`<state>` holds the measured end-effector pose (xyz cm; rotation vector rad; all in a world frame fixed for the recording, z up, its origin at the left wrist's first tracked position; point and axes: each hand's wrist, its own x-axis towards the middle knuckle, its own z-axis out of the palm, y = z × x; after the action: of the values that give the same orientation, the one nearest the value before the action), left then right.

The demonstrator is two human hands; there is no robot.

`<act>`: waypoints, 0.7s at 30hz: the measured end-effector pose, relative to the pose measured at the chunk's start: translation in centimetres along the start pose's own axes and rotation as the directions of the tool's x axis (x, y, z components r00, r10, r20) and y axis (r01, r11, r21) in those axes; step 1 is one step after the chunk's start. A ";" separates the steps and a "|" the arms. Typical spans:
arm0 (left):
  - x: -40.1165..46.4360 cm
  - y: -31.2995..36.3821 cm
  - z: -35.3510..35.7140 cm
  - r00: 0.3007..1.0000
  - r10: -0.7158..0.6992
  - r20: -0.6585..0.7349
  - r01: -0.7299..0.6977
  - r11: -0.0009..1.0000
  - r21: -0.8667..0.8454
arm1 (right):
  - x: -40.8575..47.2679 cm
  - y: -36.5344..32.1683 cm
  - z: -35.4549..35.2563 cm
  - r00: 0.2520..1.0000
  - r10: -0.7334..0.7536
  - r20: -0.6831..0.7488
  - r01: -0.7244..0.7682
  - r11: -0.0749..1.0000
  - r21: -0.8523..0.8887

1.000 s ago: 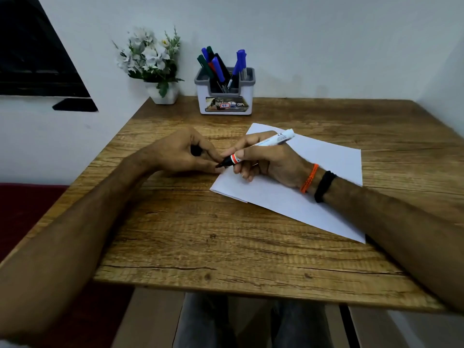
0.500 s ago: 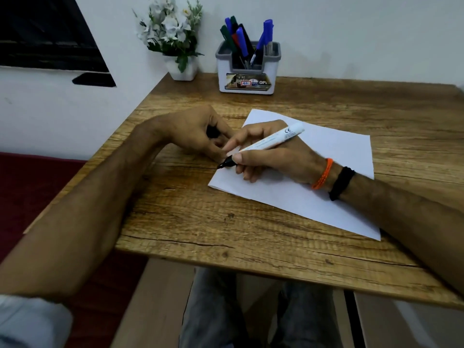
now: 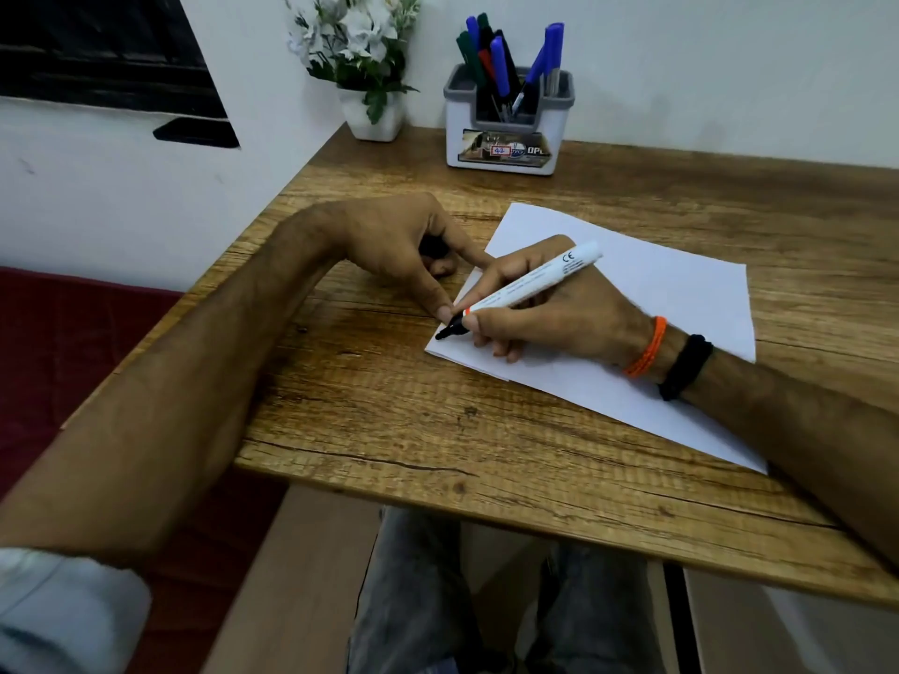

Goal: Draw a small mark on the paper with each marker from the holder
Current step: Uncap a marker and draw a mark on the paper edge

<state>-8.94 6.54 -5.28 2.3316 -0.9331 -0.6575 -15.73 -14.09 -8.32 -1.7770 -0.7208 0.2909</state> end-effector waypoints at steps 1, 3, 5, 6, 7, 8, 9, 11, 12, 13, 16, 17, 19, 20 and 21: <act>0.1 -0.1 0.0 1.000 -0.002 -0.004 0.002 1.000 0.001 | 0.0 0.0 0.0 1.000 -0.001 -0.001 0.001 1.000 -0.002; 0.1 -0.2 0.0 1.000 -0.003 -0.006 0.003 1.000 0.001 | 0.0 0.0 0.0 1.000 -0.004 -0.002 0.004 1.000 -0.002; 0.2 -0.4 0.1 1.000 0.002 -0.003 -0.002 1.000 -0.003 | 0.0 0.0 0.0 1.000 -0.008 -0.001 0.008 1.000 -0.001; 0.2 -0.5 0.0 1.000 0.002 -0.004 -0.002 1.000 -0.004 | 0.0 0.0 0.0 1.000 -0.008 0.001 0.008 1.000 0.000; 0.2 -0.5 0.0 1.000 -0.001 -0.006 0.001 1.000 -0.003 | 0.0 0.0 -0.1 1.000 -0.008 0.003 0.008 1.000 0.001; 0.2 -0.4 0.0 1.000 -0.005 -0.010 0.005 1.000 -0.002 | 0.0 0.1 -0.1 1.000 -0.009 0.005 0.009 1.000 0.001; 0.2 -0.4 0.0 1.000 -0.007 -0.014 0.007 1.000 -0.004 | 0.0 0.1 -0.1 1.000 -0.010 0.005 0.010 1.000 0.000; 0.1 -0.3 0.0 1.000 -0.007 -0.017 0.007 1.000 -0.009 | 0.0 0.2 -0.1 1.000 -0.018 0.010 0.018 1.000 -0.001; 0.1 -0.3 0.0 1.000 -0.006 -0.017 0.006 1.000 -0.010 | 0.0 0.2 -0.1 1.000 -0.023 0.016 0.023 1.000 0.000; 0.2 -0.3 0.0 1.000 -0.006 -0.018 0.005 1.000 -0.011 | 0.0 0.2 -0.1 0.999 -0.028 0.022 0.028 1.000 0.002; 0.1 -0.4 0.0 1.000 -0.011 -0.019 0.010 1.000 -0.026 | 0.0 0.3 0.0 0.999 -0.040 0.037 0.040 0.999 0.000; 0.1 -0.4 0.0 1.000 -0.010 -0.018 0.009 0.999 -0.031 | 0.0 0.3 0.0 0.998 -0.038 0.041 0.039 0.999 -0.003; 0.1 -0.3 0.0 1.000 -0.013 -0.013 0.012 0.999 -0.034 | 0.1 0.3 0.0 0.999 -0.031 0.040 0.031 0.999 -0.009; 0.1 -0.2 -0.1 1.000 -0.016 -0.012 0.016 0.999 -0.034 | 0.1 0.3 0.0 0.999 -0.028 0.035 0.028 1.000 -0.010; 0.1 -0.1 0.0 1.000 -0.017 -0.014 0.016 0.999 -0.033 | 0.1 0.3 -0.1 0.999 -0.029 0.032 0.029 1.000 -0.011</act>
<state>-8.84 6.58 -5.34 2.3140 -0.8909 -0.6570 -15.52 -14.18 -8.58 -1.7744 -0.7717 0.2969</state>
